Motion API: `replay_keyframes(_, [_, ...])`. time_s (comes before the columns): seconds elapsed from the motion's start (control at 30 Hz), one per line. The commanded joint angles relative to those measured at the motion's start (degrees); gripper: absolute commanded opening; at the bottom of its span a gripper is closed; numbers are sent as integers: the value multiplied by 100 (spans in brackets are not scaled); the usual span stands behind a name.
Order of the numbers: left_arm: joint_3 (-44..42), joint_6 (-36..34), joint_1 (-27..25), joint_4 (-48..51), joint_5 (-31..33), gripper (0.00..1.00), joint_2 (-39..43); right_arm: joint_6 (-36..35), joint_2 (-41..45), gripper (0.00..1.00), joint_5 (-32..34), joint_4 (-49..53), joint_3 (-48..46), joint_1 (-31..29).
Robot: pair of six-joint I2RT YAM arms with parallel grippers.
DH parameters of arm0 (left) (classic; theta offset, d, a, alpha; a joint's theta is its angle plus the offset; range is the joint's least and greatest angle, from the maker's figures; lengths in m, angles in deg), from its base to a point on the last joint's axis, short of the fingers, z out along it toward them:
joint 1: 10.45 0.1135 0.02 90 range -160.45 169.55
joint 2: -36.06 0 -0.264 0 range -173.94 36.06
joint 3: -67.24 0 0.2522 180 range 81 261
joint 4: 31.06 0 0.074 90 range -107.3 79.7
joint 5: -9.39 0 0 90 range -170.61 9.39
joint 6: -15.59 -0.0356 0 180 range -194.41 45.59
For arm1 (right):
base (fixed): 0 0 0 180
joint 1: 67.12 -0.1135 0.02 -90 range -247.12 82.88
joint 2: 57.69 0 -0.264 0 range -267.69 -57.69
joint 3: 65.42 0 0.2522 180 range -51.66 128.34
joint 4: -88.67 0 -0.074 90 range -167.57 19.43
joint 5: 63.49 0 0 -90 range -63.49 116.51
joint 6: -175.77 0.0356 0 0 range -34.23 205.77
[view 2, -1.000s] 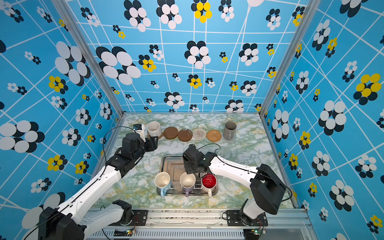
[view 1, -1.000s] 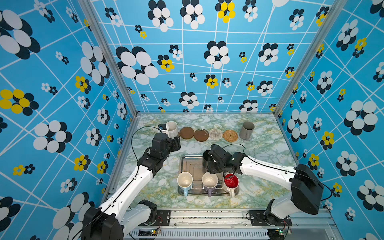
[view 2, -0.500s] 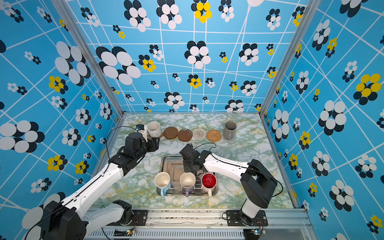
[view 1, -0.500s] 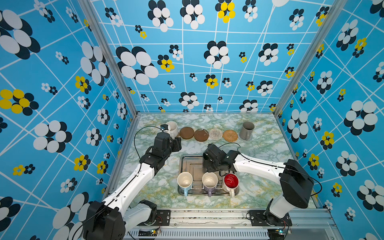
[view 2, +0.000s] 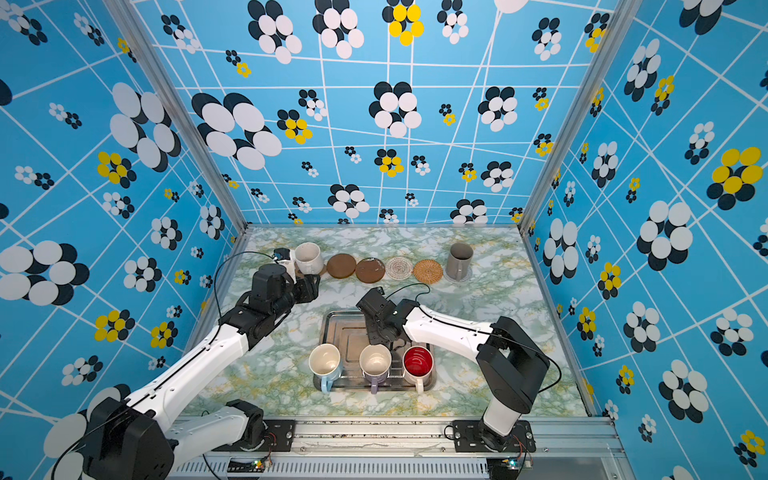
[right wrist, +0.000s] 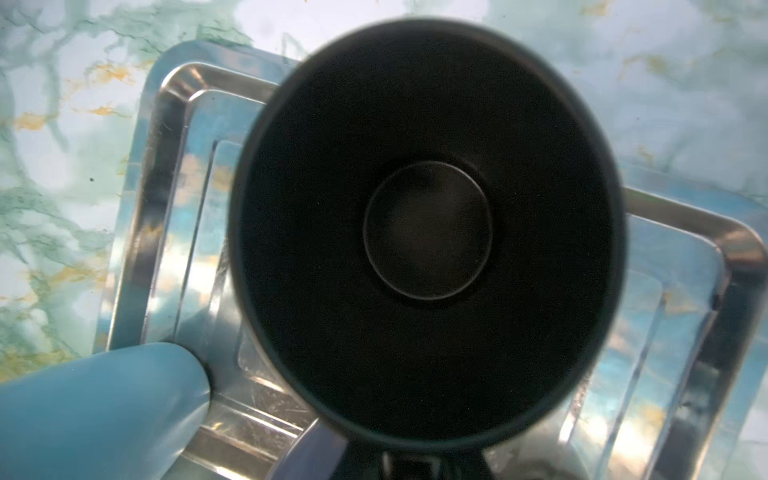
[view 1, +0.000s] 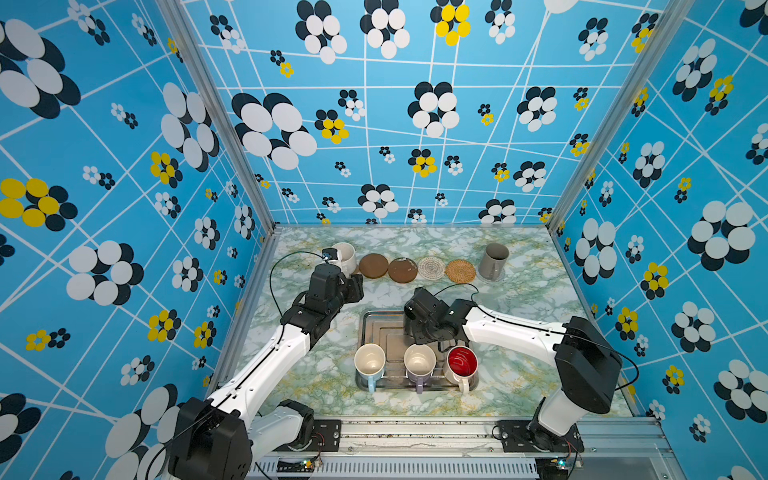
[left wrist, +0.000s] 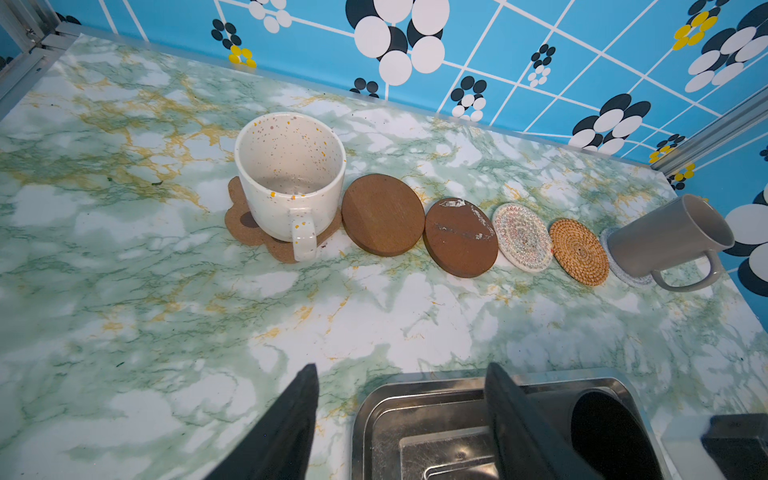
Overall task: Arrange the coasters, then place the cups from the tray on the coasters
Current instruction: 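Grasp the black mug in the tray with the right gripper and lift it, then carry the black mug with the right gripper toward the rattan coaster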
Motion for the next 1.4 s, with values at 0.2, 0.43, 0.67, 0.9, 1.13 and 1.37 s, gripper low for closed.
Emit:
replay_keyframes(0.2, [169, -44, -29, -95, -93, 64, -67, -374, 494, 0, 661, 250, 465, 121])
replay_keyframes(0.43, [159, -70, -24, -70, -51, 64, -58, -612, 895, 0, 288, 125, 448, 791])
replay_keyframes(0.67, [178, -57, -21, -69, 5, 63, -92, -1072, 962, 0, 322, 169, 844, 1592])
replay_keyframes(0.9, [186, -53, -26, -79, 82, 63, -128, -1418, 531, 0, 190, 107, 1423, 2384])
replay_keyframes(1.13, [197, -54, -29, -115, 95, 62, -241, -1639, -217, 0, 3, 1, 1987, 2947])
replay_keyframes(1.37, [230, -56, -28, -95, 102, 62, -329, -1690, -799, 0, -138, -117, 2384, 3189])
